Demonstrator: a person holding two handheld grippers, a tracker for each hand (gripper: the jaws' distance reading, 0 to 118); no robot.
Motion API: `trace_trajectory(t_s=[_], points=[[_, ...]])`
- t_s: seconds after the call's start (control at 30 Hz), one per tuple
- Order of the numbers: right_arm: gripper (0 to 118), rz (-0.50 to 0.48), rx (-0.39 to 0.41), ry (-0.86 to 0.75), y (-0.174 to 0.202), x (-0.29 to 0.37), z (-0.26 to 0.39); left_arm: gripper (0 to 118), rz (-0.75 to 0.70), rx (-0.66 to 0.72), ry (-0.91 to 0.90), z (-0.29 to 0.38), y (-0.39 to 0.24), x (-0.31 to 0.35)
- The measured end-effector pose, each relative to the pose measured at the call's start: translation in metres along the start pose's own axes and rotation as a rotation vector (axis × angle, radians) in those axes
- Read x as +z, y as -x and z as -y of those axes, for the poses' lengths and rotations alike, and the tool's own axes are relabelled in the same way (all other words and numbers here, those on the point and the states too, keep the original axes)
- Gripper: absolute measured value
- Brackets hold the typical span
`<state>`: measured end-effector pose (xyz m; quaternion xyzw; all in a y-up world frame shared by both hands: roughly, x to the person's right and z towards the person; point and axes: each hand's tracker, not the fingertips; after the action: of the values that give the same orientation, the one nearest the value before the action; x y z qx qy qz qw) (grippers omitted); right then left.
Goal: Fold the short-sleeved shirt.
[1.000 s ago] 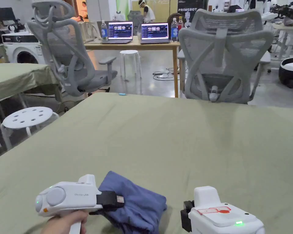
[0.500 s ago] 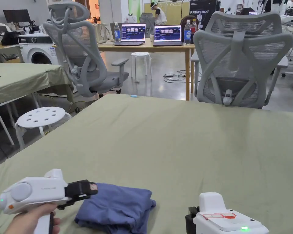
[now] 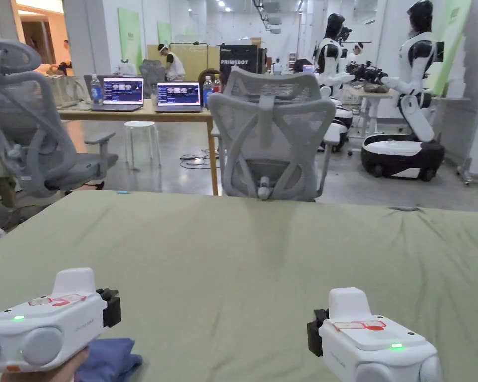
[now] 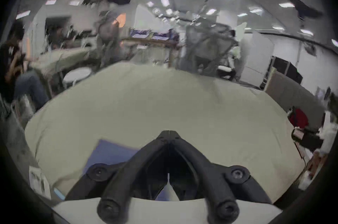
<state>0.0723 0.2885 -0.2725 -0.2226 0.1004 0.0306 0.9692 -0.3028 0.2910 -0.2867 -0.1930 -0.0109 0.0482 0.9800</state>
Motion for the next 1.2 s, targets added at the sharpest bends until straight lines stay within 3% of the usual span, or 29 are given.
trace_trajectory(t_s=[0.23, 0.33, 0.53, 0.6, 0.7, 0.8, 0.83, 0.9, 0.93, 1.0, 1.07, 1.1, 1.2], points=[[0, 0.191, 0.023, -0.128, -0.103, 0.074, -0.028, 0, 0.112, -0.14, -0.177, -0.025, -0.178, 0.026], [0, 0.213, 0.037, -0.15, -0.125, 0.083, -0.031, 0, 0.12, -0.152, -0.195, -0.031, -0.211, 0.031], [0, 0.209, 0.002, -0.164, -0.134, 0.101, -0.031, 0, 0.12, -0.145, -0.196, -0.035, -0.226, 0.052], [1, 0.197, 0.005, -0.16, -0.13, 0.102, -0.031, 7, 0.119, -0.149, -0.193, -0.035, -0.224, 0.052], [21, 0.19, -0.018, -0.164, -0.129, 0.1, -0.027, 24, 0.117, -0.147, -0.187, -0.032, -0.217, 0.052], [43, 0.177, -0.027, -0.162, -0.127, 0.099, -0.025, 56, 0.105, -0.146, -0.198, -0.03, -0.211, 0.052], [55, 0.181, -0.028, -0.162, -0.127, 0.096, -0.025, 62, 0.105, -0.145, -0.198, -0.031, -0.209, 0.052], [59, 0.188, -0.031, -0.165, -0.126, 0.095, -0.023, 64, 0.111, -0.138, -0.204, -0.03, -0.207, 0.055], [75, 0.185, -0.034, -0.168, -0.126, 0.095, -0.023, 74, 0.112, -0.135, -0.206, -0.029, -0.207, 0.058], [96, 0.179, -0.04, -0.176, -0.124, 0.096, -0.023, 87, 0.113, -0.138, -0.209, -0.028, -0.206, 0.057], [116, 0.183, -0.038, -0.183, -0.122, 0.095, -0.023, 112, 0.11, -0.139, -0.208, -0.025, -0.207, 0.055], [118, 0.187, -0.032, -0.183, -0.122, 0.096, -0.024, 118, 0.107, -0.141, -0.207, -0.024, -0.206, 0.055], [118, 0.192, -0.007, -0.182, -0.119, 0.095, -0.024, 118, 0.1, -0.15, -0.217, -0.024, -0.207, 0.057]])
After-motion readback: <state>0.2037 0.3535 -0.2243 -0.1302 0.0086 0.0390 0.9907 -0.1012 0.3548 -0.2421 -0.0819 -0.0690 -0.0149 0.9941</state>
